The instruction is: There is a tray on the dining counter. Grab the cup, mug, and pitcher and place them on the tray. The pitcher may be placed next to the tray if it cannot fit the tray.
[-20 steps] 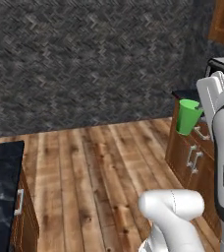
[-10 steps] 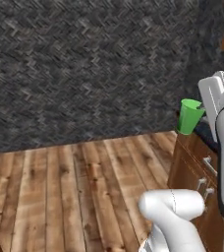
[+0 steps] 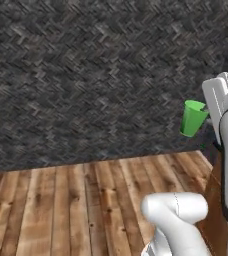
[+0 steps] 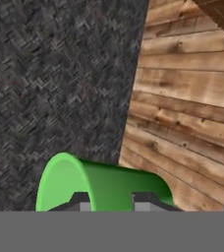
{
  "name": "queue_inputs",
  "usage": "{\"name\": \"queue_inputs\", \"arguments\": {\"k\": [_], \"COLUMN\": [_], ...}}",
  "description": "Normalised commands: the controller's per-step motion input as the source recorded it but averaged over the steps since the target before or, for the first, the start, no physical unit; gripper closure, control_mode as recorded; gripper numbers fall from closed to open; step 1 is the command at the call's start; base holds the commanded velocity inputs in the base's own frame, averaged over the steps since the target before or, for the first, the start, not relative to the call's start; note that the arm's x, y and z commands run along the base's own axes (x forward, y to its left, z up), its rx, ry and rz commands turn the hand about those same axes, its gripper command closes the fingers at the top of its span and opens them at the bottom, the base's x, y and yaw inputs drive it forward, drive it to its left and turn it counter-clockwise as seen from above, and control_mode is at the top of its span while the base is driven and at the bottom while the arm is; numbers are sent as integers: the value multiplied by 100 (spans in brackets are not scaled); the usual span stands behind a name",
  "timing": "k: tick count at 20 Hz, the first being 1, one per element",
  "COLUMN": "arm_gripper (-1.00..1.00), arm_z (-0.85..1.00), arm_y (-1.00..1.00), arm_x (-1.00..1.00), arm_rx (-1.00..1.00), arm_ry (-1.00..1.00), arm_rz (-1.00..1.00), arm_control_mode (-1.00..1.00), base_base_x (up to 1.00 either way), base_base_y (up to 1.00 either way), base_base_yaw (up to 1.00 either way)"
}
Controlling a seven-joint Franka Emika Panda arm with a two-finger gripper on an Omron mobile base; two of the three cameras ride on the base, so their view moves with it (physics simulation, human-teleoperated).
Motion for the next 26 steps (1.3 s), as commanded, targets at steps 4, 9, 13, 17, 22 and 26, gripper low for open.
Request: {"name": "queue_inputs", "arguments": {"k": [4,9,13,17,22,26], "arm_gripper": [100,100,100,100,100,100], "arm_z": [0,0,0,0,0,0], "arm_y": [0,0,0,0,0,0], "arm_x": [0,0,0,0,0,0], "arm_rx": [0,0,0,0,0,0], "arm_ry": [0,0,0,0,0,0], "arm_rz": [0,0,0,0,0,0], "arm_control_mode": [100,100,100,100,100,100], "base_base_x": [100,100,100,100,100,100], "base_base_y": [4,0,0,0,0,0], "base_base_yaw": [28,54,74,79,85,87]}}
